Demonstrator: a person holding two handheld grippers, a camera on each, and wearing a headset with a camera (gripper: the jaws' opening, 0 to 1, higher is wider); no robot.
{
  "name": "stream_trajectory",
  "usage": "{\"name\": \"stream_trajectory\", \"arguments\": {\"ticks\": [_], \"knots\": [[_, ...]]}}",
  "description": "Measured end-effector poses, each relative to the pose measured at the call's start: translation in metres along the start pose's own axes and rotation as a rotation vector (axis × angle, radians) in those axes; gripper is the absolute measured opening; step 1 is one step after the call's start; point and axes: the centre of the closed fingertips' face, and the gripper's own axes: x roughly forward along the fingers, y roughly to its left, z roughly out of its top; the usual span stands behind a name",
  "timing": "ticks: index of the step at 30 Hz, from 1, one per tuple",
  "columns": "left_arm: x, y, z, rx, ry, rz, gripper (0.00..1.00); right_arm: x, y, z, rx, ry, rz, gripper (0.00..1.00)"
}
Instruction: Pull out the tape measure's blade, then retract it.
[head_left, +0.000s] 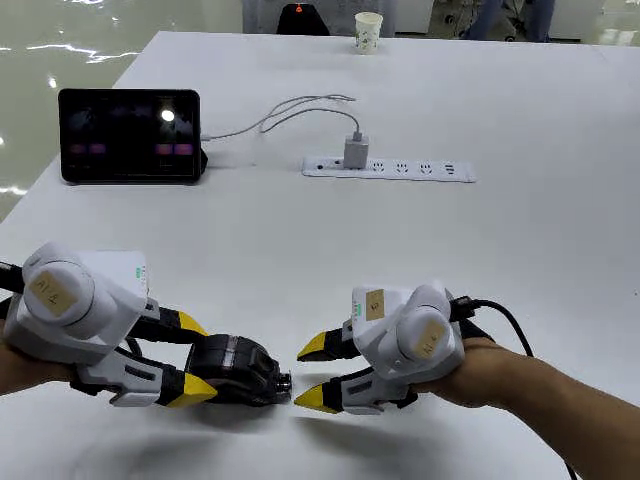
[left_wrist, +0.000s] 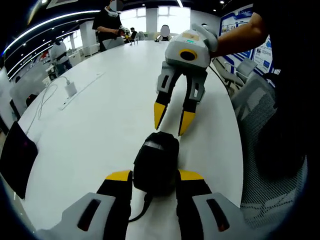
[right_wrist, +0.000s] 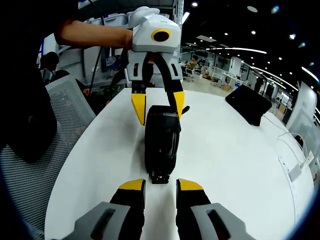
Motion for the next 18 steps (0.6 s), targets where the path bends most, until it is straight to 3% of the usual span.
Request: {"name": "stream_trajectory", "arguments": {"ticks": [9,18], "knots": [[0.002,0.002,-0.003,0.041,0.026,-0.018,0.25,0.015,0.001,-0.002,0.016,0.014,0.028,0.15],[0.003,0.004,-0.006,0.065,0.023,-0.025,0.24,0.021,0.002,-0.004,0.013,0.027,0.032,0.12]]}}
